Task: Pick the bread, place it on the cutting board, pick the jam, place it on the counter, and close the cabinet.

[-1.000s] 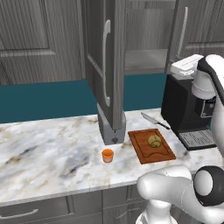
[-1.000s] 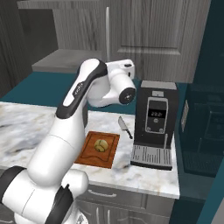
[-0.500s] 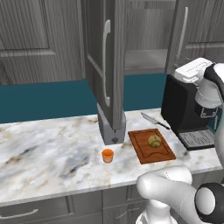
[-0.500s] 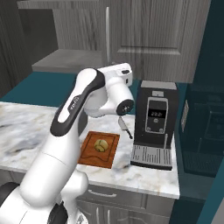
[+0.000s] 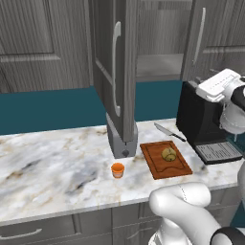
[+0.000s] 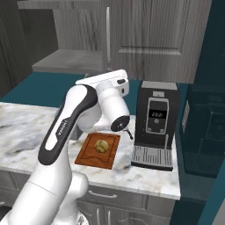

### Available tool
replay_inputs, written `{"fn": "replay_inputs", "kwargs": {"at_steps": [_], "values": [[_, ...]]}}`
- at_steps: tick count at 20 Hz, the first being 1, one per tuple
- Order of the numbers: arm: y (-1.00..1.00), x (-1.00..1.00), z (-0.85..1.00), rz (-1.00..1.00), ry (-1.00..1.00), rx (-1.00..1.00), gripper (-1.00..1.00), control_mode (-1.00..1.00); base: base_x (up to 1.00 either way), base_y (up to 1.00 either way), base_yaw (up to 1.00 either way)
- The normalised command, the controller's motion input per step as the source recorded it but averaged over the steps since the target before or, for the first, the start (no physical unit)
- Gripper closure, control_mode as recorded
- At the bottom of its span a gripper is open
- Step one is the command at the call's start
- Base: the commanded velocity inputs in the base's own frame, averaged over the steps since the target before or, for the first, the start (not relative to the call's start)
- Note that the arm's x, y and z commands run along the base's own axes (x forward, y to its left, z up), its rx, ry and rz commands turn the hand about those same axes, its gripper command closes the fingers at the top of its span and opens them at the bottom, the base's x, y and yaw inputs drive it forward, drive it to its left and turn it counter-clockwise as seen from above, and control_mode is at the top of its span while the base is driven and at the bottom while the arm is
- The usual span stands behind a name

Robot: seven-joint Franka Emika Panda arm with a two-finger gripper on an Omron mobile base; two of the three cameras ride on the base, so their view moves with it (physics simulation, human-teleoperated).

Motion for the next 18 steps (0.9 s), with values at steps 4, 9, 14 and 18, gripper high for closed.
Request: {"fn": "replay_inputs", "kwargs": {"at_steps": [4, 9, 14, 18], "values": [[0.15, -0.56, 0.02, 0.00, 0.00, 0.00, -1.00, -1.00, 0.00, 0.00, 0.00], [0.21, -0.48, 0.06, 0.00, 0.00, 0.00, -1.00, -1.00, 0.00, 0.00, 0.00], [0.30, -0.43, 0.10, -0.01, 0.01, 0.00, -1.00, -1.00, 0.00, 0.00, 0.00], [0.23, -0.40, 0.19, -0.02, 0.06, 0.00, -1.00, -1.00, 0.00, 0.00, 0.00]]}}
